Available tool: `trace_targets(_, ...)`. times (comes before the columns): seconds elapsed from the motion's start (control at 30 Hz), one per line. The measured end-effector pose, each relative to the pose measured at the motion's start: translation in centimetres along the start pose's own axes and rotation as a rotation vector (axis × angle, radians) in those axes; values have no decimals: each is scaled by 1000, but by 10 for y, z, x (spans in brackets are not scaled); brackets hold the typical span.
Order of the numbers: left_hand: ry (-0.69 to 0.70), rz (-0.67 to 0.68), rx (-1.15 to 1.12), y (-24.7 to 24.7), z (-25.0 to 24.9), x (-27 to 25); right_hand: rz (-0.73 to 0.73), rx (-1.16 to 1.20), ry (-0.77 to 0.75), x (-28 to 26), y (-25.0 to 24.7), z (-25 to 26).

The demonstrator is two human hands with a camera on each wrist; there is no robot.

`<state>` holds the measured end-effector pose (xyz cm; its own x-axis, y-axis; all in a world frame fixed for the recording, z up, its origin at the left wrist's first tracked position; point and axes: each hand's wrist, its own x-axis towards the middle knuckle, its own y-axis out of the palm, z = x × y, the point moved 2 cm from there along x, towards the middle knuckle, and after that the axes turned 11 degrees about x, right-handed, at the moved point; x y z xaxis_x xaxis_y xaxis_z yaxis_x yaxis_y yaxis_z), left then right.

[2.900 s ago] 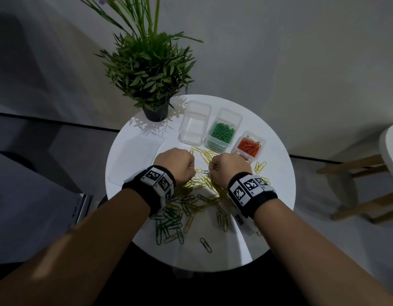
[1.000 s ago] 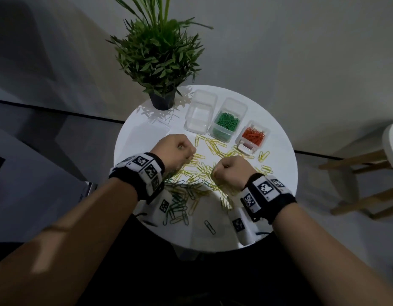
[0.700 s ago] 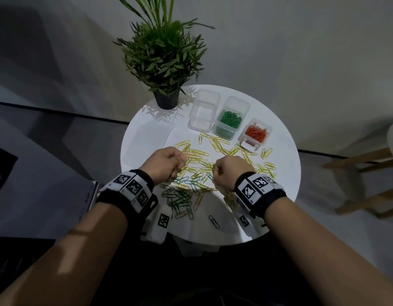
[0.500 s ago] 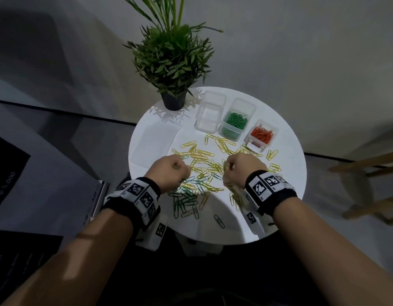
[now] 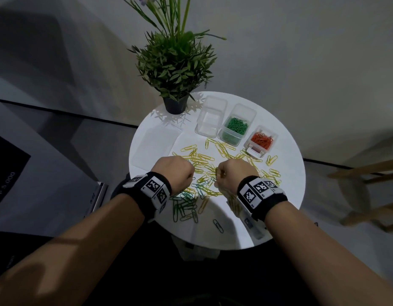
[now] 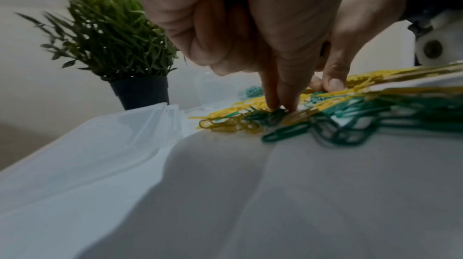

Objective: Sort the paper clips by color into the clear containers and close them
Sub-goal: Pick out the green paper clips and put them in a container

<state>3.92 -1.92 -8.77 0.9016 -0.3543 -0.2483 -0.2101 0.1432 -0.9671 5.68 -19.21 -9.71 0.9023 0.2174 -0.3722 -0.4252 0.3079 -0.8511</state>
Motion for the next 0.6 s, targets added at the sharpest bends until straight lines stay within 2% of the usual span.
trace_targets(0.07, 8, -12, 10, 1, -1, 3, 25, 4, -5, 2, 1, 0)
trace_targets(0.13, -30, -24, -76, 4, 3, 4, 43, 5, -21, 4, 2, 1)
trace_targets(0.2, -120, -1, -332, 10, 11, 3, 51, -7, -26, 4, 2, 1)
trace_targets(0.27, -191, 23, -722, 15, 17, 1, 50, -6, -13, 4, 2, -3)
trace_targets(0.33, -236, 57, -1022, 17, 19, -3, 8, 85, 8, 2, -2, -7)
trace_targets(0.4, -293, 114, -1257, 18, 17, -6, -38, 271, 33, -1, -8, -12)
trace_targets(0.5, -376, 150, -1575, 23, 12, -13, -8, 593, 103, -8, -15, -16)
trace_targets(0.6, -425, 120, -1716, 28, 7, -26, -26, 1141, 282, -27, -13, -18)
